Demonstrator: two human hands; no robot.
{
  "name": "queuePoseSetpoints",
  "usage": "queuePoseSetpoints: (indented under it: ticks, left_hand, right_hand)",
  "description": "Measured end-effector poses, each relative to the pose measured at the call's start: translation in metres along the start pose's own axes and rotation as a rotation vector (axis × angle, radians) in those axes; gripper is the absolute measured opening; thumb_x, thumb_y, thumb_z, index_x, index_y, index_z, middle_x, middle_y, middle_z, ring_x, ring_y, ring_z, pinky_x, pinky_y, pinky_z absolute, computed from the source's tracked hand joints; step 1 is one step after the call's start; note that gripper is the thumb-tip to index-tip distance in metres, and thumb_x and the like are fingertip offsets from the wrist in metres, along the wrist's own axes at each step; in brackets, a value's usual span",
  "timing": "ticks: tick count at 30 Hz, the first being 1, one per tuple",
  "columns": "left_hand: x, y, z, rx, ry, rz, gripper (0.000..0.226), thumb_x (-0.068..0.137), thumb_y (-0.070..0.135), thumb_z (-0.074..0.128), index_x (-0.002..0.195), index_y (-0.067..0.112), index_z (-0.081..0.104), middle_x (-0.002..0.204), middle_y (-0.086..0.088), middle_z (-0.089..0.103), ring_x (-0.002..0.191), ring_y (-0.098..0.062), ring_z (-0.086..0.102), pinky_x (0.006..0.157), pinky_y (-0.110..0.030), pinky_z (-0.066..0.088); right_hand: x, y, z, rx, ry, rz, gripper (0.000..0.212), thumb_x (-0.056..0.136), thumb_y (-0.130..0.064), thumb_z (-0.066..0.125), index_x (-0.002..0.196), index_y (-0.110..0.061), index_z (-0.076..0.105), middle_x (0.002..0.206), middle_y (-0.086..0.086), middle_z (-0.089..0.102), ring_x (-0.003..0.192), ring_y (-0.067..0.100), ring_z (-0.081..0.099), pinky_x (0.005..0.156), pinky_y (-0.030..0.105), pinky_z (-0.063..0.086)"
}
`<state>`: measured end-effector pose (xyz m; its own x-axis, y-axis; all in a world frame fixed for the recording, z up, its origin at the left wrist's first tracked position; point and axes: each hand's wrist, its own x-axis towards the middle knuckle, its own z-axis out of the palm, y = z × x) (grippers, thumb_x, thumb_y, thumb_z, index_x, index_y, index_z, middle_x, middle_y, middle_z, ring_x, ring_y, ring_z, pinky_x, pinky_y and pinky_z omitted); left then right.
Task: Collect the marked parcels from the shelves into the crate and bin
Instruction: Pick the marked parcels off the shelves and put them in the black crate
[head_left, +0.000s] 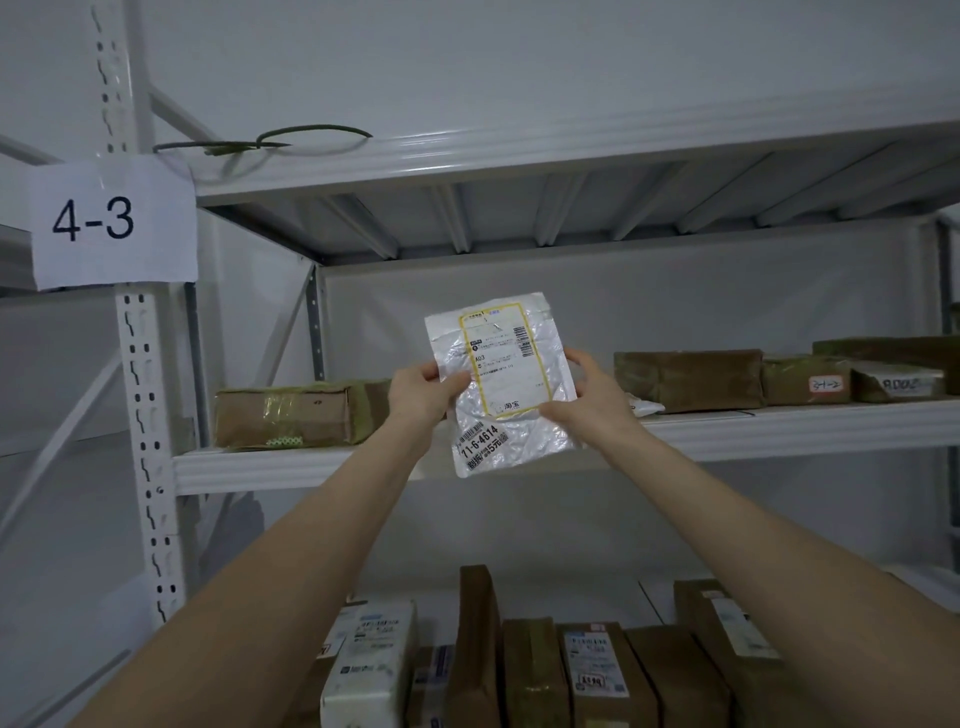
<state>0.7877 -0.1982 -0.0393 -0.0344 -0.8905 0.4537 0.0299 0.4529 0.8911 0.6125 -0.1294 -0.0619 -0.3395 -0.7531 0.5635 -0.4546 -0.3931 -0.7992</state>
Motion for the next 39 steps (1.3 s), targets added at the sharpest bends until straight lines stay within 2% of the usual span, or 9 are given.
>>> queuePoseSetpoints:
  ticks: [9, 13, 18, 20, 23, 26, 28, 33, 39]
  left_hand:
    - [0.010, 0.012, -0.008, 0.029, -0.151, 0.052, 0.080, 0.084, -0.001, 0.068, 0.148, 0.023, 0.028, 0.090, -0.005, 0.067, 0.066, -0.014, 0.064, 0.061, -0.026, 0.054]
    - [0.027, 0.009, 0.001, 0.075, -0.057, 0.078, 0.055, 0.083, -0.004, 0.067, 0.134, 0.012, 0.052, 0.074, -0.004, 0.056, 0.047, -0.011, 0.048, 0.052, -0.021, 0.049]
    - [0.043, -0.001, 0.016, 0.189, -0.050, -0.017, 0.042, 0.084, -0.007, 0.066, 0.124, 0.000, 0.056, 0.103, -0.013, 0.052, 0.058, -0.021, 0.053, 0.054, -0.020, 0.054]
    - [0.045, -0.007, 0.022, 0.288, -0.050, -0.092, 0.015, 0.085, -0.009, 0.064, 0.097, -0.002, 0.060, 0.096, -0.015, 0.053, 0.068, -0.026, 0.056, 0.056, -0.028, 0.055]
    - [0.052, -0.016, 0.029, 0.634, -0.091, -0.058, 0.034, 0.083, 0.004, 0.067, 0.060, 0.012, 0.044, 0.077, -0.013, 0.052, 0.071, -0.025, 0.051, 0.058, -0.029, 0.047]
    - [0.049, -0.013, 0.035, 0.862, -0.174, -0.011, 0.014, 0.086, 0.016, 0.065, 0.095, 0.005, 0.067, 0.100, -0.013, 0.059, 0.105, -0.025, 0.058, 0.090, -0.029, 0.046]
    - [0.051, -0.015, 0.035, 0.920, -0.195, 0.031, 0.038, 0.089, 0.019, 0.062, 0.125, 0.007, 0.059, 0.124, -0.011, 0.059, 0.123, -0.026, 0.052, 0.101, -0.030, 0.040]
    - [0.046, -0.001, 0.012, 1.017, -0.017, 0.249, 0.038, 0.093, 0.025, 0.053, 0.131, 0.025, 0.056, 0.135, -0.006, 0.054, 0.127, -0.026, 0.047, 0.101, -0.036, 0.042]
    - [0.057, 0.018, -0.072, 1.120, 0.203, 0.350, 0.035, 0.096, 0.023, 0.046, 0.129, 0.021, 0.057, 0.132, -0.008, 0.057, 0.122, -0.028, 0.050, 0.096, -0.038, 0.044]
  right_hand:
    - [0.039, -0.021, 0.009, -0.056, 0.206, -0.068, 0.075, 0.081, -0.008, 0.069, 0.144, -0.030, 0.036, 0.130, 0.002, 0.059, 0.115, 0.026, 0.057, 0.097, 0.043, 0.048]
    - [0.058, -0.024, 0.010, -0.171, 0.128, -0.075, 0.063, 0.087, -0.015, 0.065, 0.144, -0.026, 0.039, 0.139, 0.005, 0.051, 0.121, 0.027, 0.053, 0.101, 0.037, 0.044]
    - [0.059, -0.011, 0.007, -0.624, 0.000, -0.096, 0.058, 0.083, -0.041, 0.065, 0.138, -0.033, 0.048, 0.142, 0.006, 0.047, 0.131, 0.030, 0.042, 0.105, 0.038, 0.038]
    - [0.053, -0.006, 0.007, -0.803, -0.130, -0.124, 0.054, 0.081, -0.049, 0.065, 0.132, -0.037, 0.054, 0.140, 0.004, 0.050, 0.131, 0.029, 0.040, 0.106, 0.039, 0.037]
    - [0.046, 0.000, 0.007, -1.006, -0.230, -0.121, 0.040, 0.086, -0.048, 0.059, 0.126, -0.044, 0.057, 0.138, 0.000, 0.051, 0.131, 0.026, 0.039, 0.106, 0.037, 0.035]
    - [0.049, 0.008, 0.009, -1.050, -0.205, -0.090, 0.030, 0.095, -0.038, 0.053, 0.123, -0.047, 0.058, 0.138, -0.002, 0.052, 0.132, 0.023, 0.038, 0.110, 0.040, 0.030]
    - [0.053, 0.011, 0.012, -1.083, -0.227, -0.070, 0.035, 0.096, -0.031, 0.048, 0.124, -0.048, 0.057, 0.137, -0.003, 0.053, 0.134, 0.022, 0.036, 0.113, 0.047, 0.025]
    - [0.056, -0.007, 0.042, -0.973, -0.211, -0.141, 0.043, 0.089, -0.031, 0.050, 0.130, -0.042, 0.053, 0.145, 0.001, 0.046, 0.143, 0.021, 0.022, 0.115, 0.052, 0.013]
    - [0.047, -0.039, 0.127, -0.540, -0.243, -0.191, 0.055, 0.091, -0.054, 0.048, 0.137, -0.025, 0.050, 0.139, 0.005, 0.053, 0.128, 0.027, 0.047, 0.104, 0.039, 0.040]
